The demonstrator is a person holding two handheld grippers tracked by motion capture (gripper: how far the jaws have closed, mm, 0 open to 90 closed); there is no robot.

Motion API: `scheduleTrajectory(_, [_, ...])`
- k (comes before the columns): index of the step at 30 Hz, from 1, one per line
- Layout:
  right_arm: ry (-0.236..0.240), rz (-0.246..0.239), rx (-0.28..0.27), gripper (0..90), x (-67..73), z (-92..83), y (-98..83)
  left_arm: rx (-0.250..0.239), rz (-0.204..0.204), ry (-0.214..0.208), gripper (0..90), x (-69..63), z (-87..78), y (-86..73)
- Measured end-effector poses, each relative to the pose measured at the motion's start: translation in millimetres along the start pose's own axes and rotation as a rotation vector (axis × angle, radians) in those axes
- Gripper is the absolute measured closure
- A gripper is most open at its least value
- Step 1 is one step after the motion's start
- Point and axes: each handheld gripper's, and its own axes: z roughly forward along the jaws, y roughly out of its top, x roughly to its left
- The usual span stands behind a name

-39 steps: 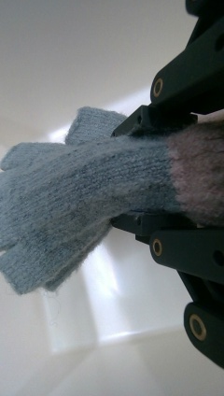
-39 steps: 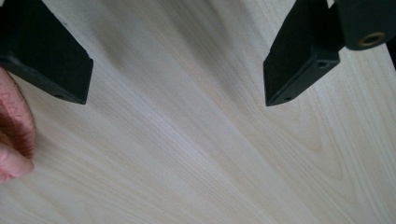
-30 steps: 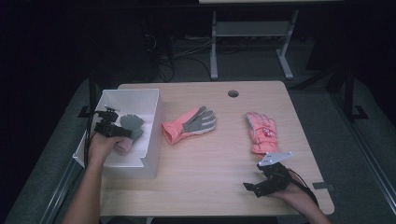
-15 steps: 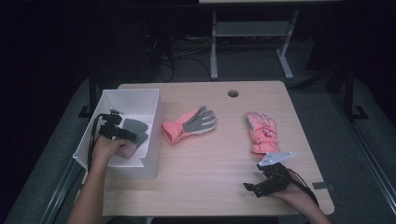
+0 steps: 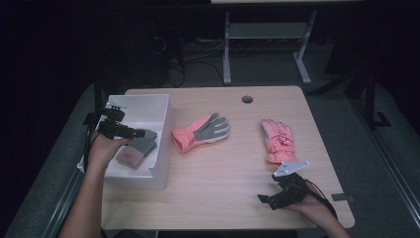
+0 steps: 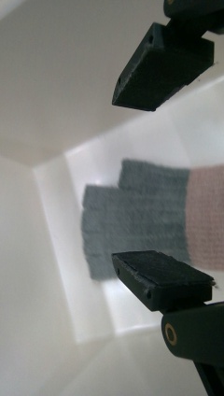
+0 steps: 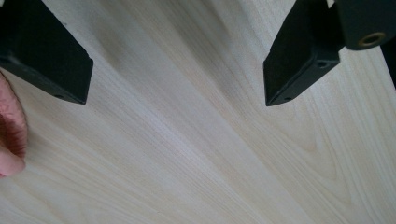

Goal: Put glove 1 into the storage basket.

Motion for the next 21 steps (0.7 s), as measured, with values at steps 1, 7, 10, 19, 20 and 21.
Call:
scheduleTrajectory(1, [0.004,0.003,-0.002,8.1,0.2,0.6,0.0,-0.009,0.006,-0.01,19.9,-2.8,-2.7,1.7])
scheduleTrajectory(7, [0.005,-0.001,0.005,8.1,1.3,1.0,0.4,-0.049,0.06,-0.083,21.9,-24.3,-14.6,11.4])
scheduleTrajectory(10, [0.004,-0.001,0.007,8.1,0.9,1.1,0.2,-0.075,0.086,-0.125,23.1,-37.8,-17.1,15.5])
scheduleTrajectory(19, [0.005,-0.002,0.005,8.1,0.9,0.4,-0.1,-0.094,0.176,-0.233,33.8,-83.5,-12.7,27.3])
scheduleTrajectory(20, [0.006,-0.003,0.006,8.1,1.1,0.4,-0.1,-0.097,0.184,-0.241,36.3,-88.9,-10.9,29.2])
scheduleTrajectory(21, [0.006,-0.002,0.002,8.1,1.3,0.7,-0.2,-0.097,0.194,-0.257,37.8,-96.0,-7.9,31.7])
